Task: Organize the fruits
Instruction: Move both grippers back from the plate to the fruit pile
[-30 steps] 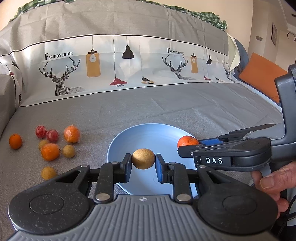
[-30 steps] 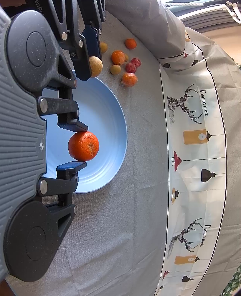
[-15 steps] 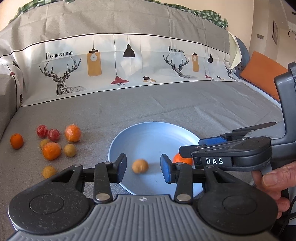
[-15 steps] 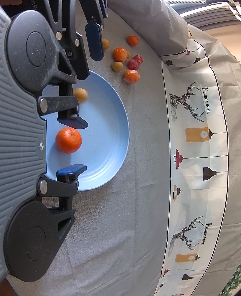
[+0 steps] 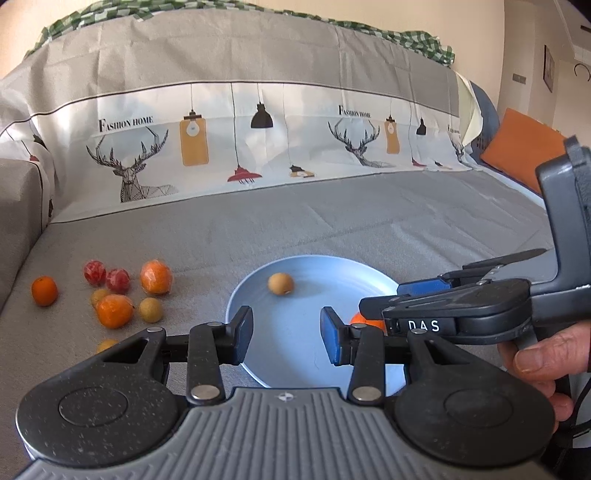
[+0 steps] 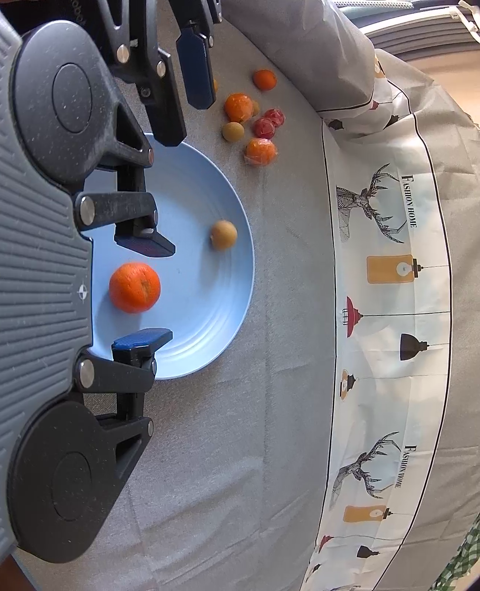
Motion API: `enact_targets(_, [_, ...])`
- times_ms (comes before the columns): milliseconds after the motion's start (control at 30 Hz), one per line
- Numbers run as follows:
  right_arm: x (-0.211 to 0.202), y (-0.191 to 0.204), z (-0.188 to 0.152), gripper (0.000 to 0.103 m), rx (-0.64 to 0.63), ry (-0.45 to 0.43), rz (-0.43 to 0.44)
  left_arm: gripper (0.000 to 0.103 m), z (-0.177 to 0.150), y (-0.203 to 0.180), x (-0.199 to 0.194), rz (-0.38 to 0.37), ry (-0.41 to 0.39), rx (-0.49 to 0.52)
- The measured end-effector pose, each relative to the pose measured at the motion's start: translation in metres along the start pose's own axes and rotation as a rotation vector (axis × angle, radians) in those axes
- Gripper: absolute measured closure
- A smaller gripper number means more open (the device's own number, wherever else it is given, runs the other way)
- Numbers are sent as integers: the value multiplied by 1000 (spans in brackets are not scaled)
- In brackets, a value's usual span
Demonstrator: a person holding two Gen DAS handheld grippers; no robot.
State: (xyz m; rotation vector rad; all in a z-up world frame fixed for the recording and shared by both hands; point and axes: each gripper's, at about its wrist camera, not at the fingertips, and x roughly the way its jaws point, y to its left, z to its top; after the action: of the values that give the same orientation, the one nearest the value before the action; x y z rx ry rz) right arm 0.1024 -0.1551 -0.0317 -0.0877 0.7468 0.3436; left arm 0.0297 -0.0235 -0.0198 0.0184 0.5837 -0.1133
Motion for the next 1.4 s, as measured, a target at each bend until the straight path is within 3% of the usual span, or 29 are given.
enact_targets(333, [-7, -1, 1, 60, 13, -20, 22, 59, 18, 22, -40, 25, -54, -51])
enact_targets(600, [-14, 5, 10, 67, 36, -59, 69, 59, 55, 71, -52, 124, -83, 0])
enact_targets(733, [-21, 15, 16, 67, 30, -82, 101, 59, 42, 100, -41, 181, -50, -49])
enact_targets(800, [-24, 21, 20, 67, 25, -92, 118, 60, 32, 114, -36, 224, 4, -123])
enact_targets(867, [-27, 27, 23, 67, 20, -102, 137, 58, 31, 126, -49, 211, -86, -200])
enact_targets(900, [-28, 30, 24, 67, 15, -107, 146, 58, 31, 129, -51, 206, -93, -215])
enact_targets(1200, [-23, 55, 36, 70, -3, -119, 217, 58, 34, 138, -32, 157, -3, -260])
enact_targets(1400, [-14, 70, 39, 81, -18, -109, 258, 58, 30, 158, -23, 114, 36, -365])
